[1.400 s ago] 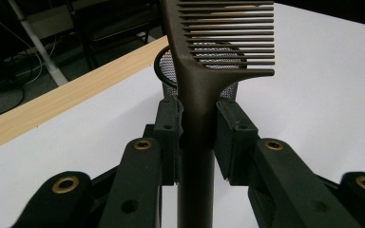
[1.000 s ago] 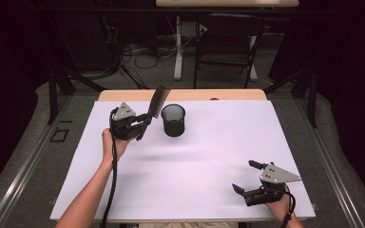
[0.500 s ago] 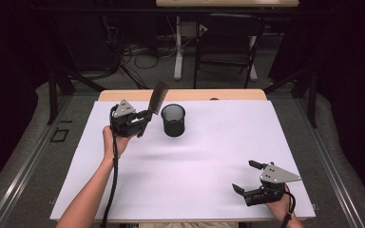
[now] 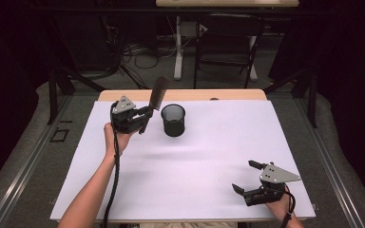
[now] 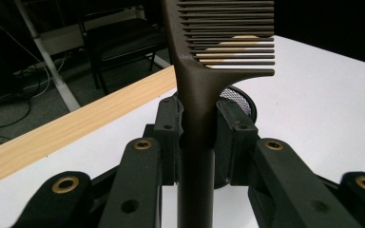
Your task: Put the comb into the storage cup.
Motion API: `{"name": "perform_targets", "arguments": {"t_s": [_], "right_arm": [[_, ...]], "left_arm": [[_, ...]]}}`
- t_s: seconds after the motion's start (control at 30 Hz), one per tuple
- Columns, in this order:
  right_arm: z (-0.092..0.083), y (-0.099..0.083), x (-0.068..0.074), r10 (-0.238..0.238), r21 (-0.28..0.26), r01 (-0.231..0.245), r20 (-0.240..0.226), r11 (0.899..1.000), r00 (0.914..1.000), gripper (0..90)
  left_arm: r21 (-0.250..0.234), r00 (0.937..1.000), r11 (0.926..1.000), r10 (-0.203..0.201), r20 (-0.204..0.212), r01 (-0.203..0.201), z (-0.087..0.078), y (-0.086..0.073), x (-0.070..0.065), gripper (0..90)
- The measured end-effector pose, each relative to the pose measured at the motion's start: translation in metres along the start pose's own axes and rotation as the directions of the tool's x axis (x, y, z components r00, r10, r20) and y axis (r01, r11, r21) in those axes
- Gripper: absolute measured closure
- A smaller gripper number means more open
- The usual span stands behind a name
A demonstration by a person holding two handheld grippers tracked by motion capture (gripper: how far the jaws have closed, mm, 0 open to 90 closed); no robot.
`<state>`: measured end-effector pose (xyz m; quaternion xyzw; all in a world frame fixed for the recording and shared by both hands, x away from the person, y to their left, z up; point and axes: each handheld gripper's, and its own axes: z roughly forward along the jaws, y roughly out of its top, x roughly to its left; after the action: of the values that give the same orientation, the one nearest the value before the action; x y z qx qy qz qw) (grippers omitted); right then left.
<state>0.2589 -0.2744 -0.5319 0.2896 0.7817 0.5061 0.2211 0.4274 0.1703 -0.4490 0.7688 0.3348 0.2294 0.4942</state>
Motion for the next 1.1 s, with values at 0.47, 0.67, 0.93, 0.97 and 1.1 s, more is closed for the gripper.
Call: {"name": "perform_targets", "arguments": {"t_s": [0.47,0.67,0.93,0.97,1.1], "right_arm": [[0.0,0.0,0.0,-0.001,0.001,0.001,0.001,1.0,1.0,0.0],[0.001,0.0,0.0,-0.003,-0.001,0.003,-0.001,1.0,1.0,0.0],[0.001,0.0,0.0,-0.001,-0.001,0.001,-0.002,1.0,1.0,0.0],[0.001,0.0,0.0,-0.003,-0.001,0.003,-0.002,1.0,1.0,0.0],[0.001,0.0,0.0,-0.001,0.0,0.001,-0.001,1.0,1.0,0.0]], "left_arm": [[-0.007,0.9999,1.0,-0.007,-0.011,0.007,0.004,0.005,0.003,72.4],[-0.017,0.9998,0.9998,-0.01,-0.018,0.01,0.005,0.009,0.004,72.4],[-0.028,0.9996,0.9995,-0.018,-0.022,0.018,0.008,0.012,0.006,72.4],[-0.029,0.9995,0.9994,-0.019,-0.025,0.019,0.009,0.012,0.006,72.4],[-0.036,0.9993,0.999,-0.026,-0.028,0.025,0.011,0.013,0.007,72.4]]}}
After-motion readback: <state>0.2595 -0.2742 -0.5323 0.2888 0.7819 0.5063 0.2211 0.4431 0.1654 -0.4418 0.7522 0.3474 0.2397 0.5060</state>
